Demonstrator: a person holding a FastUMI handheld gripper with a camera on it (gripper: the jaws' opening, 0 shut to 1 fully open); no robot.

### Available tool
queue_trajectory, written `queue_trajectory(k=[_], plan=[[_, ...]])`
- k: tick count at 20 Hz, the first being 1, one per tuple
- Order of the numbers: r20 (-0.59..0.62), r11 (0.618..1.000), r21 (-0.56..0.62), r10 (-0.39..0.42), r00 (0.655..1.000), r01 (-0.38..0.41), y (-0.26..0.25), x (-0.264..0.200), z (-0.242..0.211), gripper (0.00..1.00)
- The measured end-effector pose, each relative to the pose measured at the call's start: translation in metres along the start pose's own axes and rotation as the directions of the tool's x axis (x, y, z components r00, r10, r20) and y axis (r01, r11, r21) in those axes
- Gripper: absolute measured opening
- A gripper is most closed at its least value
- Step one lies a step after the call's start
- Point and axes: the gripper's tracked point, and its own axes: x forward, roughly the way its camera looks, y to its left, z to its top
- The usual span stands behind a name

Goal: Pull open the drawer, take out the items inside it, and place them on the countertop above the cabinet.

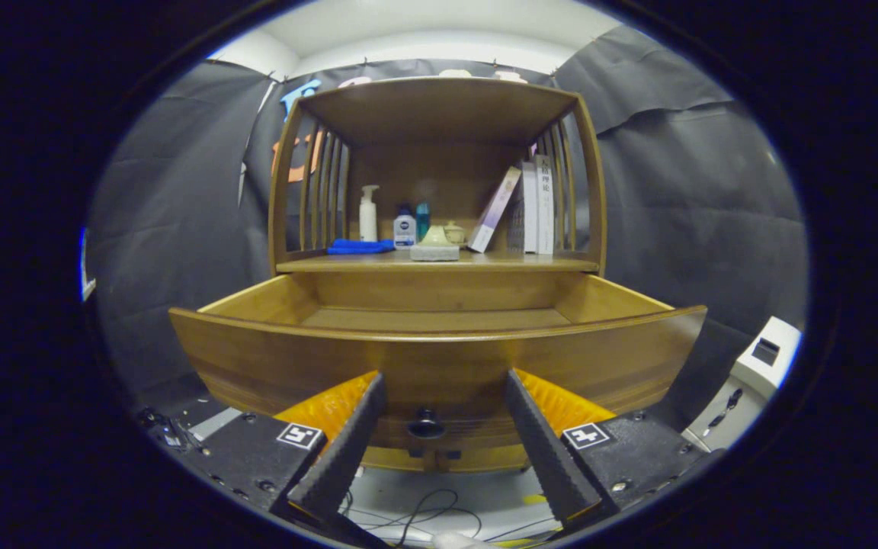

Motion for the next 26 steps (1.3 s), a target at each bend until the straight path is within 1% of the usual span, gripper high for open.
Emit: queue_trajectory(k=[6,8,14,16,17,18,19,26], plan=[[-0.003,1.0,0.019,0.007,1.0,-0.007,0.003,0.009,0.004,0.99],[0.0,1.0,0.008,0.003,1.0,-0.003,0.005,0.013,0.006,0.99],[-0.008,1.0,0.011,-0.002,1.0,0.002,0.006,0.058,0.019,0.99],[0.02,1.0,0.017,-0.002,1.0,0.001,0.008,0.078,0.03,0.99],[-0.003,1.0,0.024,-0.003,1.0,0.003,0.009,0.089,0.03,0.99],[0.005,1.0,0.031,-0.006,1.0,0.006,0.009,0.1,0.034,0.98],[-0.011,1.0,0.031,-0.007,1.0,0.008,0.01,0.111,0.034,0.99],[-0.004,0.999,0.02,-0.027,1.0,0.027,0.014,0.162,0.046,0.99]])
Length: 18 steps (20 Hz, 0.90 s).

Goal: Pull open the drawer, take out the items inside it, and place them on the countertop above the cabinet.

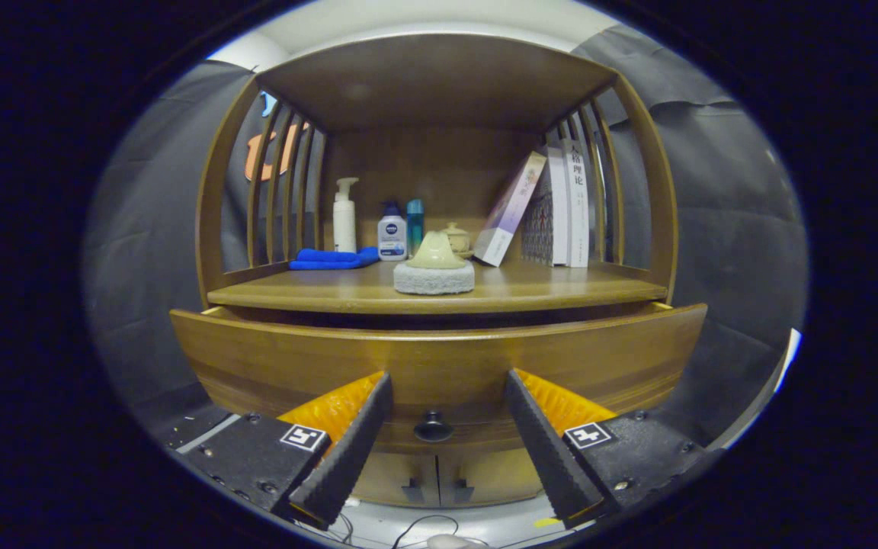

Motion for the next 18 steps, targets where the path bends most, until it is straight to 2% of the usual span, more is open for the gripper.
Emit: queue_trajectory(k=[9,18], plan=[[-0.023,1.0,-0.001,0.004,1.0,-0.004,0.002,0.04,0.006,0.99],[-0.05,1.0,-0.015,0.003,0.999,-0.004,-0.003,0.033,0.014,0.99]])
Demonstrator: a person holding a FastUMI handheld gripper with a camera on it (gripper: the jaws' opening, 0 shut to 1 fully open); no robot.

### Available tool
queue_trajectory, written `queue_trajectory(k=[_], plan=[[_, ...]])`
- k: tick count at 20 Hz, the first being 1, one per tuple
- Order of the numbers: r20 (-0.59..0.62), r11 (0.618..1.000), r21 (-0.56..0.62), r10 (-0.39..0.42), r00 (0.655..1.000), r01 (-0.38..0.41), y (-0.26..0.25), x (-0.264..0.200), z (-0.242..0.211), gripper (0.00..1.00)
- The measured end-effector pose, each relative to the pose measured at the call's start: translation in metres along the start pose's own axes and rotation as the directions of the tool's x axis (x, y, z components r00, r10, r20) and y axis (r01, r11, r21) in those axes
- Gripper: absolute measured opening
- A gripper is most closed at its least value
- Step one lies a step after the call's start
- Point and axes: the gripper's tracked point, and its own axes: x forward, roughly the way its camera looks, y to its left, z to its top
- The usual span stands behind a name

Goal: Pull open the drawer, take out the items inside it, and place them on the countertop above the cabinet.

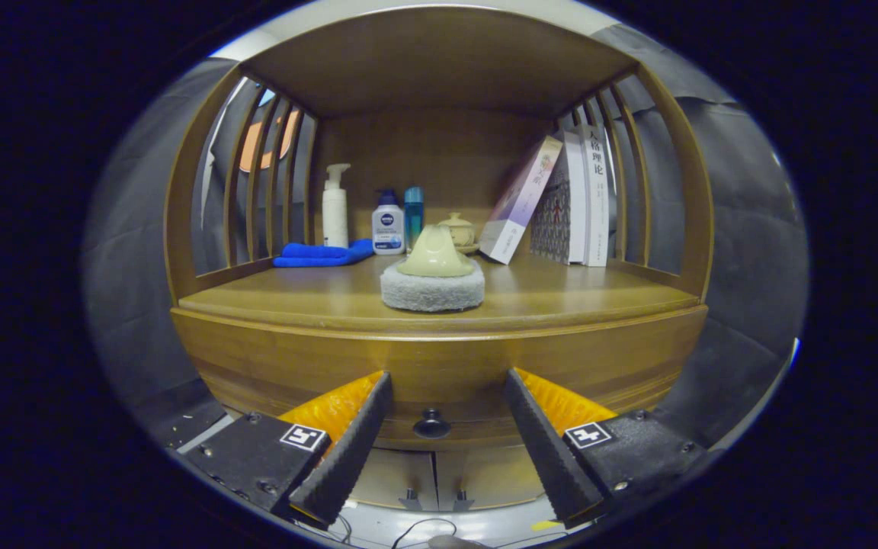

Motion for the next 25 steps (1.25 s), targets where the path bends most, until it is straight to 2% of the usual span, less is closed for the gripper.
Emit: queue_trajectory(k=[3,7,13,17,25], plan=[[0.059,1.0,-0.016,0.006,0.998,-0.005,0.0,-0.023,0.024,0.99],[0.137,0.999,-0.008,0.046,0.99,-0.045,0.002,-0.082,0.061,0.99],[0.265,0.998,-0.031,0.061,0.962,-0.055,-0.006,-0.175,0.113,0.99],[0.281,0.995,-0.004,0.1,0.955,-0.103,-0.012,-0.223,0.118,0.99],[0.311,0.998,0.034,0.035,0.95,-0.048,-0.071,-0.265,0.12,0.99]])
